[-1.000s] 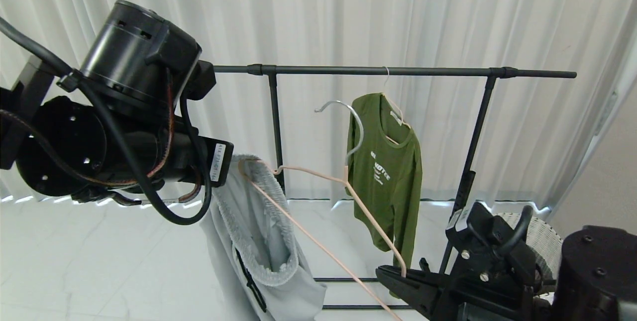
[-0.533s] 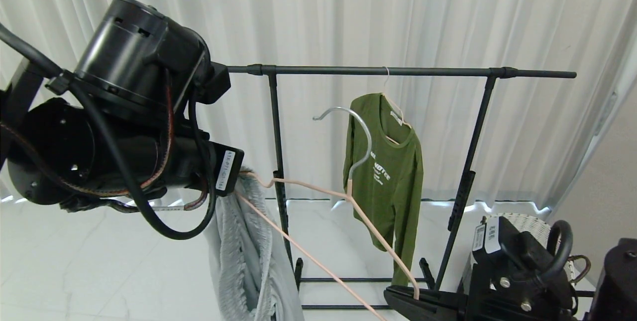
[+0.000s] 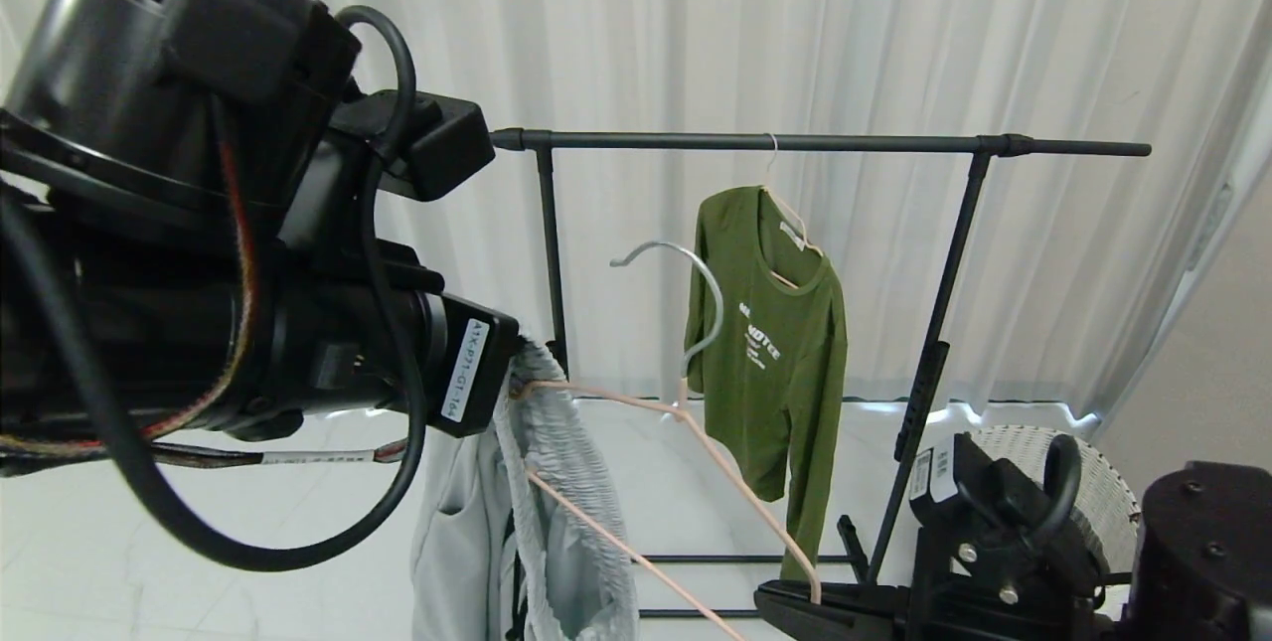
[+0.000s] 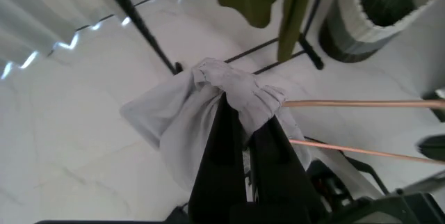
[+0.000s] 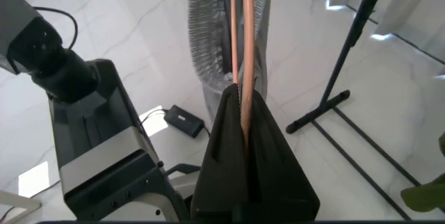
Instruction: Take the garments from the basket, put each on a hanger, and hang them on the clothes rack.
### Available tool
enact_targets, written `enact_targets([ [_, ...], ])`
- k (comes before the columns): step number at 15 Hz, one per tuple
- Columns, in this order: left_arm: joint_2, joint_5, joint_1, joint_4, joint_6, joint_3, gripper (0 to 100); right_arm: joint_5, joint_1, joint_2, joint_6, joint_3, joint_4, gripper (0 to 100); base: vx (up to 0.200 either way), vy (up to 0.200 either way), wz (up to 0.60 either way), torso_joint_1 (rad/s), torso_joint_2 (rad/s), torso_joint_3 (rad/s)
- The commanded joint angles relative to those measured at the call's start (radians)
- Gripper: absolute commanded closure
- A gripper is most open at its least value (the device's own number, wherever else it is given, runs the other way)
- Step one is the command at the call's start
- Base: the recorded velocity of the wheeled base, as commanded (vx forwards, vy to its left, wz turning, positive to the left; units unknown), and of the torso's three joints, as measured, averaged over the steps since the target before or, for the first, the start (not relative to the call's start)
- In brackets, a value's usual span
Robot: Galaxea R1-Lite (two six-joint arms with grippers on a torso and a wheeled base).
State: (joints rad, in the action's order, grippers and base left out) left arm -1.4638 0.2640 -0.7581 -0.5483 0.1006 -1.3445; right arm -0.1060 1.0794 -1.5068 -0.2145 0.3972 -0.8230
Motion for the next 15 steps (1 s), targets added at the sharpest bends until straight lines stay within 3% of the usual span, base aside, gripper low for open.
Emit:
enact_targets([
  [1,0.036,-0.025,-0.018,0.001,0.001,0.001,100,-0.001,-0.001,-0.041,-0.005,0.003,-0.004,100,0.0,0.0,0.0,0.0,0.0,0.0],
  [6,0.046,-0.117,-0.026,0.002,0.002,-0.03,100,0.0,0.007,-0.125,-0.045,0.02,-0.076,100,0.0,0.0,0.0,0.0,0.0,0.0],
  [11,0.046,-0.117,-0.044,0.004,0.01,-0.018,100,0.008,0.008,-0.179,-0.063,0.086,-0.108,100,0.0,0.0,0.0,0.0,0.0,0.0],
  [15,0.049,-0.112,-0.043,0.004,0.01,-0.001,100,0.063,0.008,-0.171,-0.066,0.114,-0.134,100,0.0,0.0,0.0,0.0,0.0,0.0],
])
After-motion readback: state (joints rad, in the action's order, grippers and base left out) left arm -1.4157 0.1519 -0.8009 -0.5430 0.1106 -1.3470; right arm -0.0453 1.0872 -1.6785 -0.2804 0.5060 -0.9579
